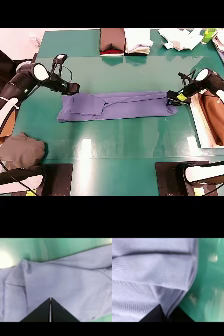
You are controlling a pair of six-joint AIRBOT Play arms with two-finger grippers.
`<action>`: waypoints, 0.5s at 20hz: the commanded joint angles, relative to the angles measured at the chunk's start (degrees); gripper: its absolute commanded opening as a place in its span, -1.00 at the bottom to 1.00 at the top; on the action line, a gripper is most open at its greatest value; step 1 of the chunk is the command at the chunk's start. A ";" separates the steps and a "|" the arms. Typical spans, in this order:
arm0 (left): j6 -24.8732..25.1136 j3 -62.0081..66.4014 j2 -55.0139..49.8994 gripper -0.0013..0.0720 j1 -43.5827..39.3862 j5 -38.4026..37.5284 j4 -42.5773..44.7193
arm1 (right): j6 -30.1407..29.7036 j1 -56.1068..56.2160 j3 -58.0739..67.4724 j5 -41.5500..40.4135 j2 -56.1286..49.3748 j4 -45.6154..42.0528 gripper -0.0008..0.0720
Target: Fold the shirts.
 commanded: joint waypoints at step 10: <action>0.63 8.50 -13.75 -0.88 -15.65 6.36 -9.62 | 0.76 4.87 5.27 10.40 19.82 -3.91 -0.93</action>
